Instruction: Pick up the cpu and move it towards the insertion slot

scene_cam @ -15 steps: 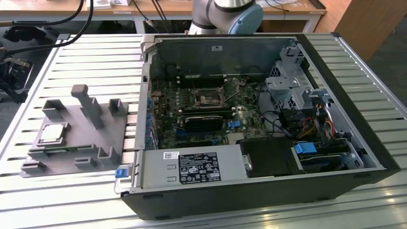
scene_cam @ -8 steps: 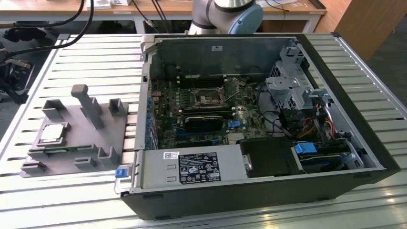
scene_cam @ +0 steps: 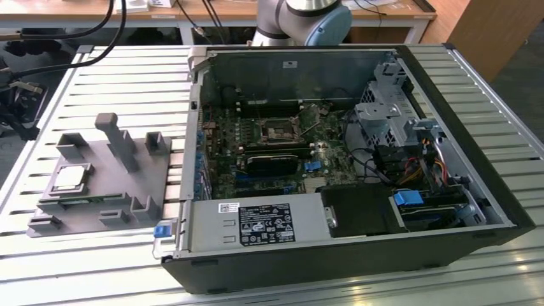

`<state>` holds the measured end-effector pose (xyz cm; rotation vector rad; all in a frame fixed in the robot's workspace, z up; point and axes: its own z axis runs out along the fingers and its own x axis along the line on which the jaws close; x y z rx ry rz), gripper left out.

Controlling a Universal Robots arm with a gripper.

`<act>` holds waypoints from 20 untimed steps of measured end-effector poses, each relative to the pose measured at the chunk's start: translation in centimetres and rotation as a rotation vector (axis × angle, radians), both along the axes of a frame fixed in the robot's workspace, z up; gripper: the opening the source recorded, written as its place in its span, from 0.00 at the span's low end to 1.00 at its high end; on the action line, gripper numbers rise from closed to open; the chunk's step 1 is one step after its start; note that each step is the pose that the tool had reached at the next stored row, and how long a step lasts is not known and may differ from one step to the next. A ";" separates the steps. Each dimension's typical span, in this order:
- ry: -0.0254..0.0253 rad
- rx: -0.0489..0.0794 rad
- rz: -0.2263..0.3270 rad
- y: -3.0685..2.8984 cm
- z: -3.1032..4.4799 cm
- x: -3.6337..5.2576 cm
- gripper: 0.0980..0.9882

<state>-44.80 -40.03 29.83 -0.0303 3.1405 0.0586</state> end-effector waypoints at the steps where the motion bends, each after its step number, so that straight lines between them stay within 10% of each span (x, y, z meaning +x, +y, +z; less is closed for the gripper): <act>1: 0.0000 0.000 0.000 0.00 -0.04 -0.01 0.01; 20: -0.0022 -0.001 0.000 -0.10 -1.33 -0.03 0.17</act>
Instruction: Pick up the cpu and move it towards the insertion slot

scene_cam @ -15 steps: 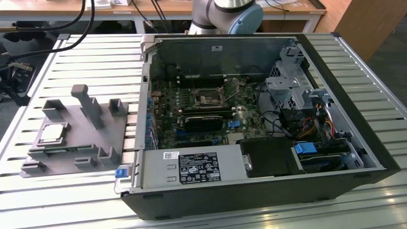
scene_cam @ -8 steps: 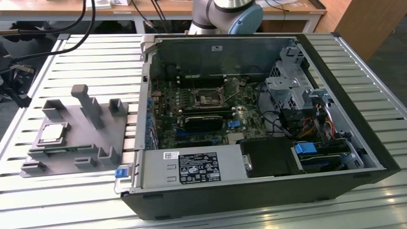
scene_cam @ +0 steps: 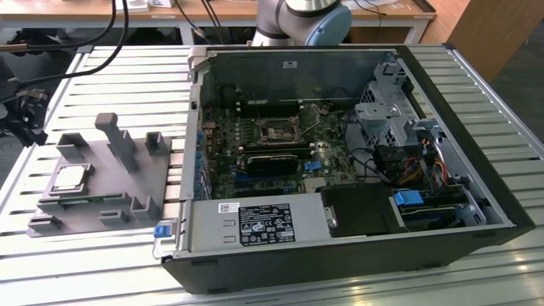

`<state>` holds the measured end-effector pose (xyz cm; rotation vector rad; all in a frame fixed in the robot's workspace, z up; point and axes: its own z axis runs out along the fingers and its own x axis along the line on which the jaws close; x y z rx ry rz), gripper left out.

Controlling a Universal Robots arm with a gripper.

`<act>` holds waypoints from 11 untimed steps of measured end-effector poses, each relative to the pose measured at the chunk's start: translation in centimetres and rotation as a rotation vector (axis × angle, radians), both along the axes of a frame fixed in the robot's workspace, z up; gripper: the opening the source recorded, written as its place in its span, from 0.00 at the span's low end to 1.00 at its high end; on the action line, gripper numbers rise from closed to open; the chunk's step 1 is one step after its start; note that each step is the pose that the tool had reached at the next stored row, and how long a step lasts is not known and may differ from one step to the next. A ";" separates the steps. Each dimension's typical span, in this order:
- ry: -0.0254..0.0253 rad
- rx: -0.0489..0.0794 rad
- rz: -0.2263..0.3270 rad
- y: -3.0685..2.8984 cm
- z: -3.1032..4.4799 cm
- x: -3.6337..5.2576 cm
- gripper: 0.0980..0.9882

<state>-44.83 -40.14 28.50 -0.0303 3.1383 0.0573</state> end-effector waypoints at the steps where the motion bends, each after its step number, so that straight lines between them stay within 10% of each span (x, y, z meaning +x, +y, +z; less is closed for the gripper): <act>1: 0.0000 0.000 0.000 -0.02 -0.05 0.00 0.17; 11: 0.0000 0.000 0.000 -0.25 -0.64 0.00 0.45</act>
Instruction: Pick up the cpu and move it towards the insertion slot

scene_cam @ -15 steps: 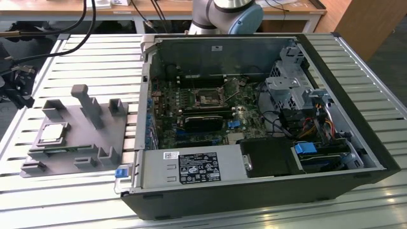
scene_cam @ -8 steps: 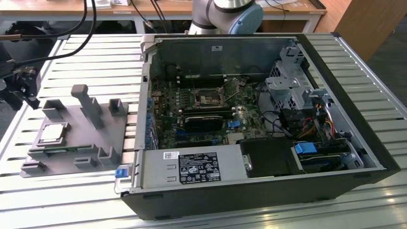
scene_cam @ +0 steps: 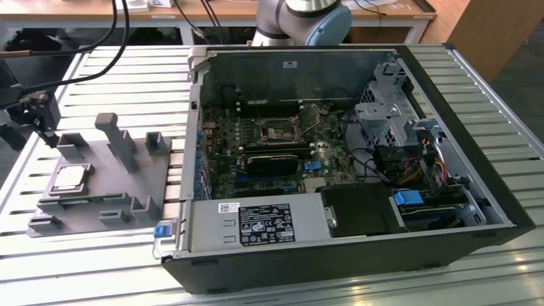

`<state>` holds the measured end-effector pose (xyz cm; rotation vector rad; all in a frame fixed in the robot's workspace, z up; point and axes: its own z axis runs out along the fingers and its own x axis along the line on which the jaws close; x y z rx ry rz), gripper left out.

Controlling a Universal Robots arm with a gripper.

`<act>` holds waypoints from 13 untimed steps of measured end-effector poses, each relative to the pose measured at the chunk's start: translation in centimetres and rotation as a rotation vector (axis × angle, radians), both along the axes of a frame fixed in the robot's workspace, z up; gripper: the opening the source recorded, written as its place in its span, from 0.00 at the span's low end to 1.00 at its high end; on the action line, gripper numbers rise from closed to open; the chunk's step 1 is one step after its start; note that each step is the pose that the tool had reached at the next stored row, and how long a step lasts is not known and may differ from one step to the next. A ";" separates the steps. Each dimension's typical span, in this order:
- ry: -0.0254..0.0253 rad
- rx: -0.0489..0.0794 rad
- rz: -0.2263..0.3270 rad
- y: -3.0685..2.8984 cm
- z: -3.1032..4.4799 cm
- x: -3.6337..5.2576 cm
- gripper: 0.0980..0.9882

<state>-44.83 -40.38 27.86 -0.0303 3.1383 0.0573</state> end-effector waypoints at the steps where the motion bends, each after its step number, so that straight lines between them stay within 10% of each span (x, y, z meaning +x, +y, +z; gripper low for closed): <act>1: -0.0001 0.000 0.000 -0.02 -0.06 0.00 0.52; 13: 0.0000 0.000 0.000 -0.20 -0.78 0.00 0.59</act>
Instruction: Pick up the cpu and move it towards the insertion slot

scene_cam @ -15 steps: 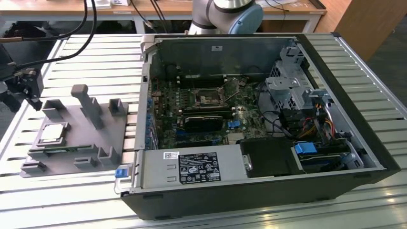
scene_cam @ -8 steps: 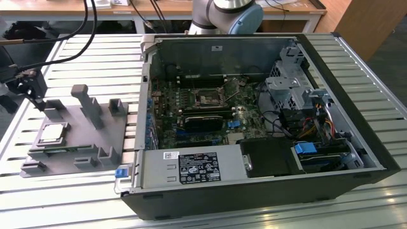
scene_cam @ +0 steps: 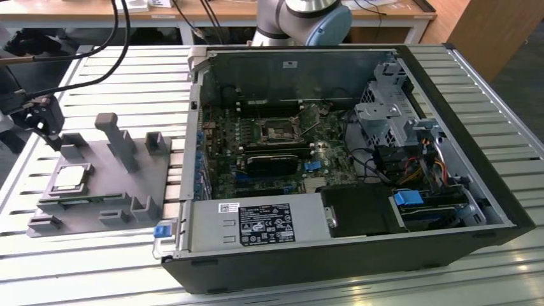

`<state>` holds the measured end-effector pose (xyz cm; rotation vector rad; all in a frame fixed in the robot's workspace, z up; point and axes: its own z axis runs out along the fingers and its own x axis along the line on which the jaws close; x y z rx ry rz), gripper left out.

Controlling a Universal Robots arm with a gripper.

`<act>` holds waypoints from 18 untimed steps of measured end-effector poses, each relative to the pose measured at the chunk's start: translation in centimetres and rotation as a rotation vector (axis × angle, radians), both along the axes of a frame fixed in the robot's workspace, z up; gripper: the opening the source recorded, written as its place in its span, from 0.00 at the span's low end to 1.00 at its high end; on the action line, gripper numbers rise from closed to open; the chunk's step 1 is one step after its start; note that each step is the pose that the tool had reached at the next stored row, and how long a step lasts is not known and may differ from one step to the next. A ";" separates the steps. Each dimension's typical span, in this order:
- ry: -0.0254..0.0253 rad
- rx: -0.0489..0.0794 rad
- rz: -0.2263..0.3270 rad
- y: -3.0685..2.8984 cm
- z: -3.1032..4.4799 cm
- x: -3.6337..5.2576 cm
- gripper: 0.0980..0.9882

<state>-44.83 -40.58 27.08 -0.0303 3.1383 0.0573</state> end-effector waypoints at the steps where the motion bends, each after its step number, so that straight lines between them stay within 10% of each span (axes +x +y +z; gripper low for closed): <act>1: 0.0000 0.000 0.000 -0.01 -0.06 0.00 0.59; 18: 0.0000 0.000 0.000 -0.05 -1.17 -0.01 0.59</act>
